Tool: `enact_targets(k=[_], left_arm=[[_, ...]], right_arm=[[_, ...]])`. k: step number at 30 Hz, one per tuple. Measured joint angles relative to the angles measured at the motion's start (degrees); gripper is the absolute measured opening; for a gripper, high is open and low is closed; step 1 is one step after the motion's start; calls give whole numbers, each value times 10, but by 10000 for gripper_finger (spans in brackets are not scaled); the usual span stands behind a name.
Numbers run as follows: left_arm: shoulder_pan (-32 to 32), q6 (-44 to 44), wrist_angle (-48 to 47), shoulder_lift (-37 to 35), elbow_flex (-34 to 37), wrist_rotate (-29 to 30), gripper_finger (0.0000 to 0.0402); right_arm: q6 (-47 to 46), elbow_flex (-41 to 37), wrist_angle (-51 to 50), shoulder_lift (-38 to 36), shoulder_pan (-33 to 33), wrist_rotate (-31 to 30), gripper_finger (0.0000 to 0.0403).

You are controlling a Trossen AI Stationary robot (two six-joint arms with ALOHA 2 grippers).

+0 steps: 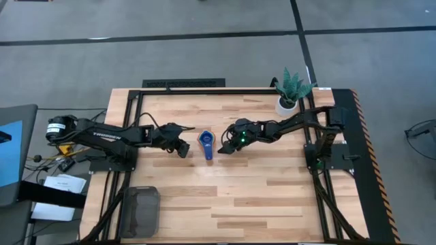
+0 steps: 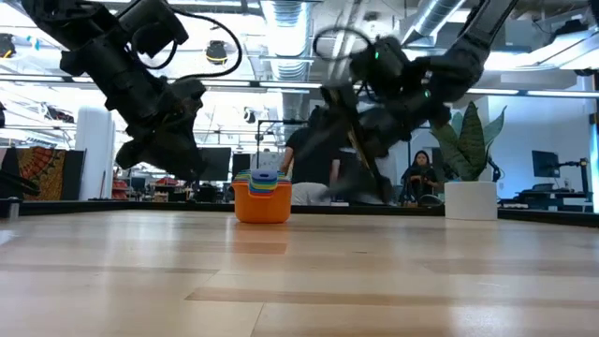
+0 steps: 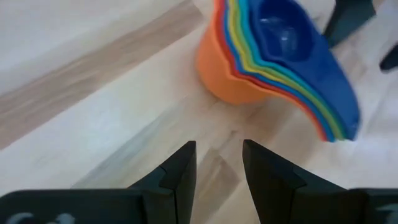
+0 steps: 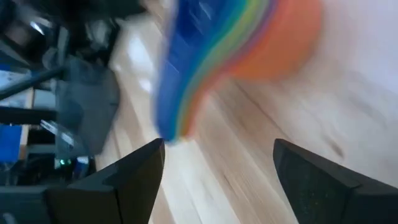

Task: Nest measuring cups in basket
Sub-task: Put the measuring cups on top of the black bin

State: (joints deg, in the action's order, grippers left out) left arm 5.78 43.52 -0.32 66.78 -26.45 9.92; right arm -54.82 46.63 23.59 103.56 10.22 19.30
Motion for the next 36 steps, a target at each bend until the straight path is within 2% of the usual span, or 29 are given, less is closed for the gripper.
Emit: enact_targets(k=[6, 11, 14, 26, 36], left_arm=[[0, 4, -2, 0, 4, 9, 119], [-3, 11, -3, 0, 4, 4, 119], [-5, 16, -3, 0, 4, 3, 119], [-5, 22, -4, 0, 5, 1, 119], [-5, 31, -3, 0, 5, -1, 119]], right_arm=[[-59, 24, 112, 91, -2, 50, 360], [-96, 46, 207, 134, -9, 46, 384], [-103, 59, 230, 150, -9, 47, 387], [-90, 102, 234, 186, -7, 84, 341], [-77, 102, 229, 186, -8, 85, 289]])
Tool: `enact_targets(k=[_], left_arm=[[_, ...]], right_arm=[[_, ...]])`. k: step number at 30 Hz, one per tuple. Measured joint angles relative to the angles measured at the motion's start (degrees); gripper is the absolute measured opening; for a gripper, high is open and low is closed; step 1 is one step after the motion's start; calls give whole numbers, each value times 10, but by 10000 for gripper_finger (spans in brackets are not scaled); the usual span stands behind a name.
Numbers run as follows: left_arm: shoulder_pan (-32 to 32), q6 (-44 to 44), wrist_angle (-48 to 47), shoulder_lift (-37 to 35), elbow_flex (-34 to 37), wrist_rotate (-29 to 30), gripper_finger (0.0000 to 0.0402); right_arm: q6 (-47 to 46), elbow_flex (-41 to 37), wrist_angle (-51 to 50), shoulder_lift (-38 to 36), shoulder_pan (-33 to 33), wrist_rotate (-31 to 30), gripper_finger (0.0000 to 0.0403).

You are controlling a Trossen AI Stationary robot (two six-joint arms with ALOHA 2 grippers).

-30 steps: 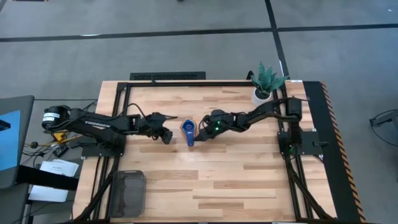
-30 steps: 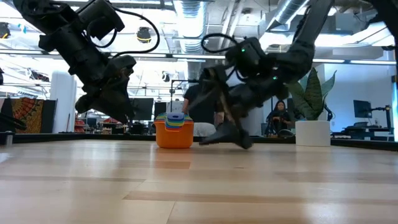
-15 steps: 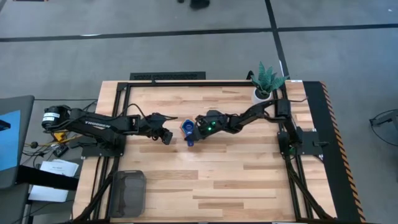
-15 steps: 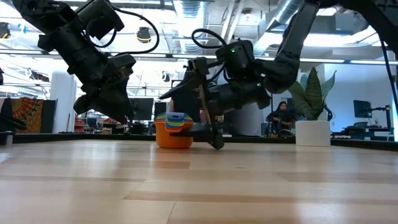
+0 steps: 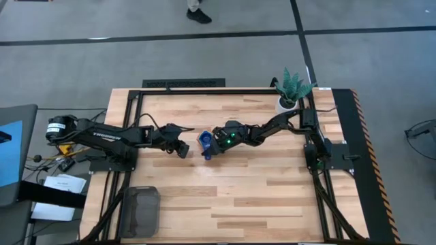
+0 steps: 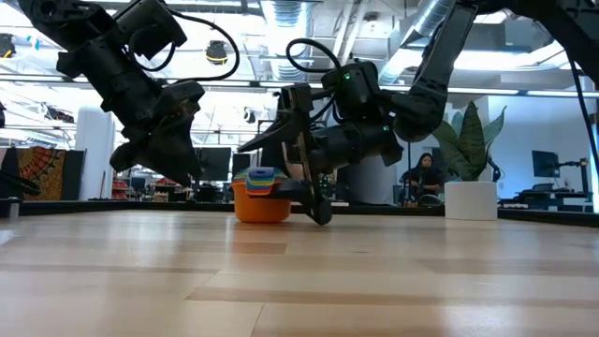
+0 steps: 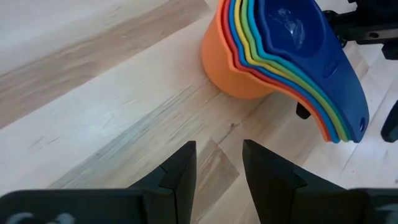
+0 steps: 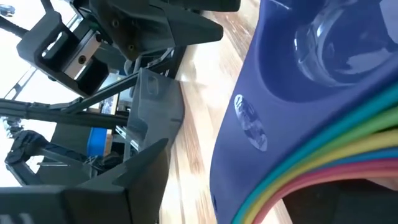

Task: Nest measuring cups in basket
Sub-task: Put the measuring cups on top of the black bin

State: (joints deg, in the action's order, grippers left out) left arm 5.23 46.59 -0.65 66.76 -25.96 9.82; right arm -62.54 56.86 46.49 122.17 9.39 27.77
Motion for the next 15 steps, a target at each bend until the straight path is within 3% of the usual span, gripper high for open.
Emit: enact_targets(k=[15], left_arm=[[0, 12, 37, 0, 0, -16, 119]], right_arm=[[16, 0, -8, 0, 0, -8, 209]])
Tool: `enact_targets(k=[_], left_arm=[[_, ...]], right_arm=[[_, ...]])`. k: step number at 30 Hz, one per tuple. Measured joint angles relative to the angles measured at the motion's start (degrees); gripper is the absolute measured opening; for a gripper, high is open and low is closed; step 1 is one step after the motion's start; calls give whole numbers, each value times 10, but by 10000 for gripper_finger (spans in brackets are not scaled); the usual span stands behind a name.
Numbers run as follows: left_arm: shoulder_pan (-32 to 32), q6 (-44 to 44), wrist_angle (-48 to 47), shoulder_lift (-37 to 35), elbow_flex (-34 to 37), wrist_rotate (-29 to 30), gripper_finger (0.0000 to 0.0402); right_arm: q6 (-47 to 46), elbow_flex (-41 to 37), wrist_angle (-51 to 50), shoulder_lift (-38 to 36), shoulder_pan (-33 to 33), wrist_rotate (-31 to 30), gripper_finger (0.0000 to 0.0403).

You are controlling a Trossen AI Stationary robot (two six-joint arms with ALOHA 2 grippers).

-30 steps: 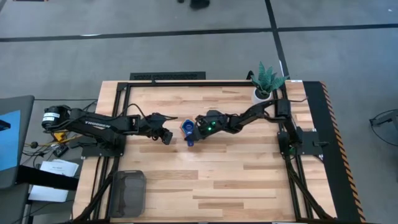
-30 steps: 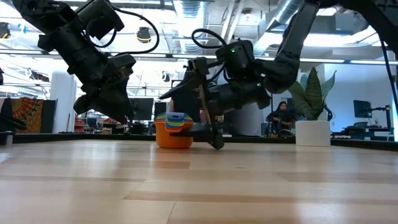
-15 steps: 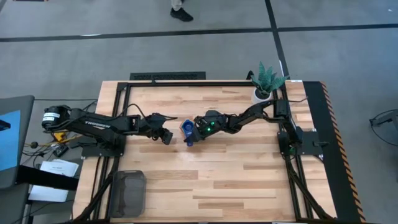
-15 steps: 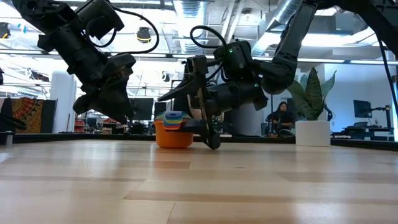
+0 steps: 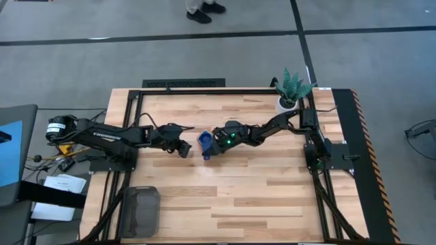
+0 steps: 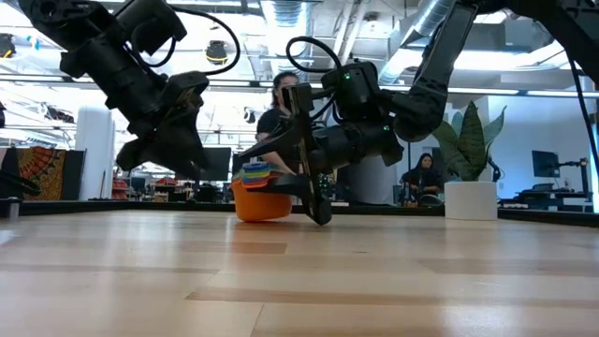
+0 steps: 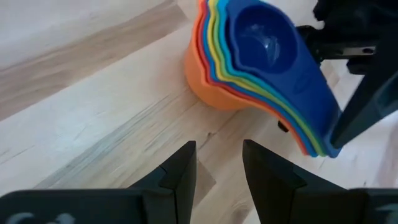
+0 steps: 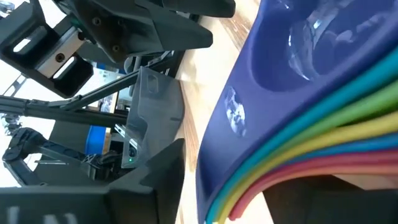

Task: Nest measuring cups in basket
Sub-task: Put the measuring cups on top of the black bin

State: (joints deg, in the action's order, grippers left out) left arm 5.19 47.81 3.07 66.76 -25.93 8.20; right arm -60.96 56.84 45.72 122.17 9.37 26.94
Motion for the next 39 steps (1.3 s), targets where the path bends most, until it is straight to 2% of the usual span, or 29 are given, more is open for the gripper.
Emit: enact_targets(k=[9, 13, 22, 26, 31, 34, 39], left_arm=[[-16, -1, 41, 3, 0, -1, 119], [-18, -3, 52, 21, 0, -19, 119], [-18, 13, 72, 67, -7, -51, 119], [-15, -15, -6, 21, -41, -41, 112], [3, -81, -206, -78, -119, -5, 81], [19, -92, -305, -131, -162, 31, 63], [37, -78, -365, -203, -194, 70, 42]], right_arm=[[10, 0, 0, 0, 0, 0, 130], [15, 0, 0, 0, 0, -3, 103], [11, -1, 9, 1, 1, -7, 96], [-15, -2, 37, 2, 1, -3, 87], [-65, 0, 60, 4, -1, 0, 84], [-70, 23, 60, 4, -9, 21, 84], [-32, 91, 5, 4, -28, 46, 83]])
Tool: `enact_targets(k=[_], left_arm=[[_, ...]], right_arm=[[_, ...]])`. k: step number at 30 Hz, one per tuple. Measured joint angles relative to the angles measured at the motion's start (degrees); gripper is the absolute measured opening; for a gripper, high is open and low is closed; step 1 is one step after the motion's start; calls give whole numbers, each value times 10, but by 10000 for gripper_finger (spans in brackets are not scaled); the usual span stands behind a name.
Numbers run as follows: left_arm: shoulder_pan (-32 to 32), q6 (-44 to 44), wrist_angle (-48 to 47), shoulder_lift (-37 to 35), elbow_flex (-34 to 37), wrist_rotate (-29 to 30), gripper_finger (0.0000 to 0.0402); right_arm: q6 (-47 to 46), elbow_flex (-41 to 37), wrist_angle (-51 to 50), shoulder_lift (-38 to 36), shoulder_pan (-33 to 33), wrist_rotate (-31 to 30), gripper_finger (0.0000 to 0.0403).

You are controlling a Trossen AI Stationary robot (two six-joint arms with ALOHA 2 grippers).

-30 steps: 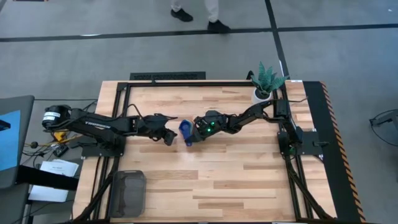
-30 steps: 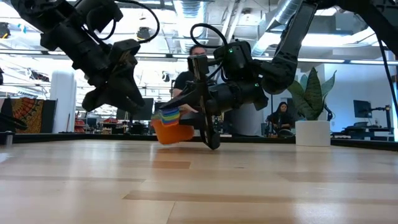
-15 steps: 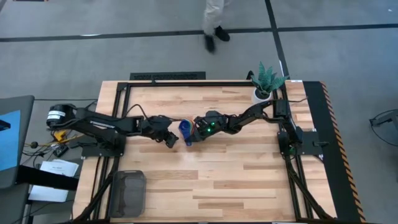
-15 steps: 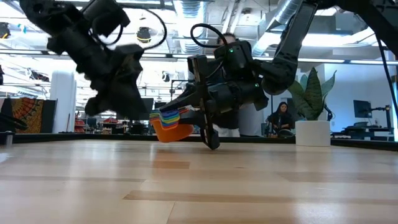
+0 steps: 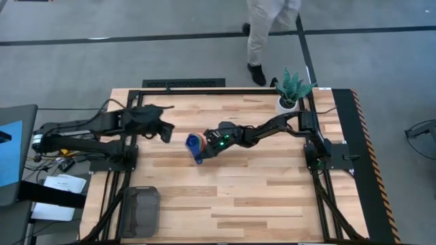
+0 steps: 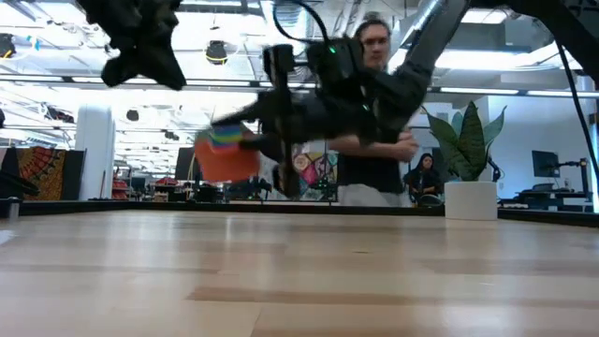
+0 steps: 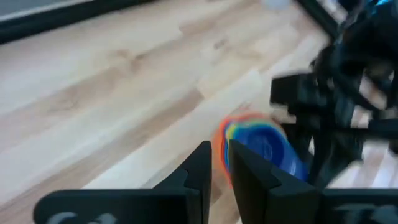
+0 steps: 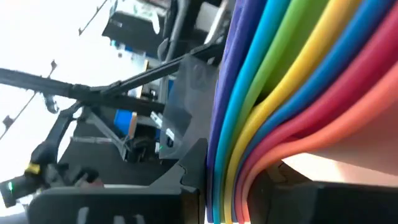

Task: Nest measuring cups in basket
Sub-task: Put the measuring cups on top of the black bin

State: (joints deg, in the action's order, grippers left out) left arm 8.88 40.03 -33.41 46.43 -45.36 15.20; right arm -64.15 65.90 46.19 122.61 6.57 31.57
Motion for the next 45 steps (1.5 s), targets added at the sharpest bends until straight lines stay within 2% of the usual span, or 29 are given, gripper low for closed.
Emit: enact_targets(k=[4, 9, 13, 16, 19, 23, 26, 34, 40, 45], left_arm=[[-2, 2, -15, -48, -1, -4, 31], [-17, -44, -89, -97, -1, -47, 21], [-38, -54, -148, -134, -1, -74, 18], [-59, -60, -179, -159, -1, -73, 18], [-78, -52, -192, -180, -1, -72, 18], [-101, -53, -203, -200, -1, -69, 18], [-109, -63, -207, -207, 0, -59, 18], [-109, -70, -204, -206, 0, -58, 18], [-109, -73, -224, -210, 1, -64, 18], [-109, -70, -228, -220, 13, -71, 18]], right_arm=[[38, 70, -85, -1, -11, -5, 83], [62, 152, -177, -2, -47, -103, 83], [59, 194, -191, -3, -93, -206, 83], [52, 210, -194, -3, -127, -280, 83], [24, 227, -186, 12, -158, -325, 83], [4, 268, -198, 41, -189, -351, 83], [-6, 302, -219, 59, -203, -359, 83], [1, 464, -275, 135, -208, -358, 83], [14, 544, -336, 179, -210, -325, 83], [12, 596, -326, 222, -210, -286, 82]])
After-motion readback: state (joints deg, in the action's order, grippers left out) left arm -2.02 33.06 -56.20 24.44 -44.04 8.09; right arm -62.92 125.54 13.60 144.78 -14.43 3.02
